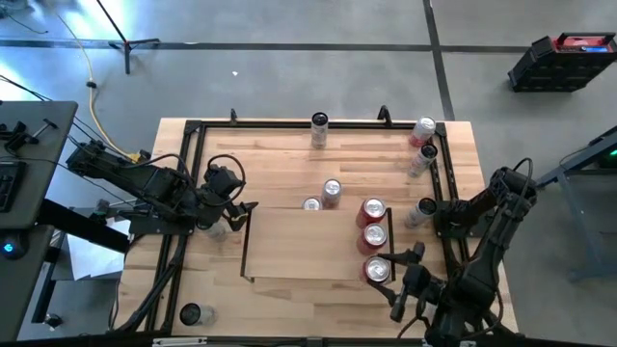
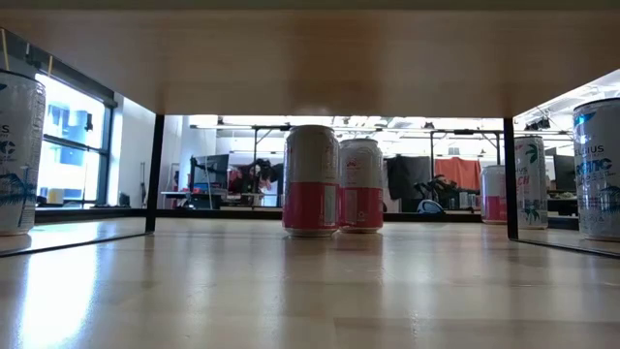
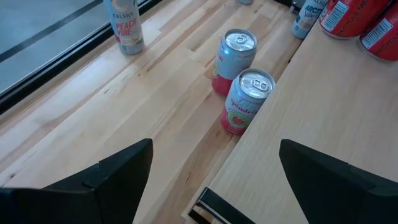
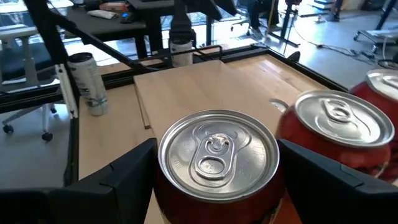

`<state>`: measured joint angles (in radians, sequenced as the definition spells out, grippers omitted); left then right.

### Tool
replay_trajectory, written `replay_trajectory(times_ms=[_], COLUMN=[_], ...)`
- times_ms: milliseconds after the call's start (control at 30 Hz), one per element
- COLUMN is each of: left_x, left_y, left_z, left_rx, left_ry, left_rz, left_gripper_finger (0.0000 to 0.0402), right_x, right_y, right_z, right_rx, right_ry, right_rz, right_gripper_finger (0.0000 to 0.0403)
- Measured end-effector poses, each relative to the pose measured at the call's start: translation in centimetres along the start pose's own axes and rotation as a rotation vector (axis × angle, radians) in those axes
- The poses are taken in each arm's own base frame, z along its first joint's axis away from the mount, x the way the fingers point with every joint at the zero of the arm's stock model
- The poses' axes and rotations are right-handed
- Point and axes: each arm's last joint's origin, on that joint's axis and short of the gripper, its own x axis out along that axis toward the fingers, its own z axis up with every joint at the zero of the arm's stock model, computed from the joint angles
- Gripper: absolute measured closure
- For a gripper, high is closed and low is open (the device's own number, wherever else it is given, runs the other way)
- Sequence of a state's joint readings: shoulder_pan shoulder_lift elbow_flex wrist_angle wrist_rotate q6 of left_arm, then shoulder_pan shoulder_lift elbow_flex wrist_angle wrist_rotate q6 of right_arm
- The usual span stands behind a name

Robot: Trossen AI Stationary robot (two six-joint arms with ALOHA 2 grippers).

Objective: Place canned beverage on shelf
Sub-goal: Put the red-black soda can on the shelf aligned with the other red-black soda cans

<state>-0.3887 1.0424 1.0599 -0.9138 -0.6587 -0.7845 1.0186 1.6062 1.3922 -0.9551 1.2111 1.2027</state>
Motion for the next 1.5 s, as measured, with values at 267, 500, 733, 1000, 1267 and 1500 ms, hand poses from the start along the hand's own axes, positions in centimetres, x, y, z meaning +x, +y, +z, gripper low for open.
replay_trajectory(times_ms=[267, 500, 733, 1000, 1267, 1500], left_x=[0.01, 0.02, 0.01, 0.02, 0.01, 0.01], left_y=[0.0, 0.0, 0.0, 0.0, -0.01, -0.2], left_z=[-0.02, -0.02, -0.02, -0.01, -0.03, 0.11], left_rx=[0.001, 0.0, 0.001, 0.0, -0.001, -0.013], left_ry=[0.0, 0.0, 0.001, 0.0, 0.003, -0.001], left_rz=[0.0, 0.0, 0.0, 0.0, -0.003, -0.027], left_gripper_finger=[0.006, 0.006, 0.006, 0.006, 0.006, 0.006], right_x=[0.63, 0.76, 0.77, 0.9, 0.92, 0.93], right_y=[-0.19, -0.28, -0.48, -0.62, -0.62, -0.62], right_z=[0.19, 0.18, 0.1, 0.09, 0.07, 0.08], right_rx=[0.029, 0.018, 0.001, 0.006, 0.013, 0.038], right_ry=[0.004, 0.015, 0.021, 0.041, 0.039, 0.031], right_rz=[-0.021, -0.024, -0.033, -0.037, -0.039, -0.042], right_gripper_finger=[0.0112, 0.0112, 0.0112, 0.0111, 0.0111, 0.0081])
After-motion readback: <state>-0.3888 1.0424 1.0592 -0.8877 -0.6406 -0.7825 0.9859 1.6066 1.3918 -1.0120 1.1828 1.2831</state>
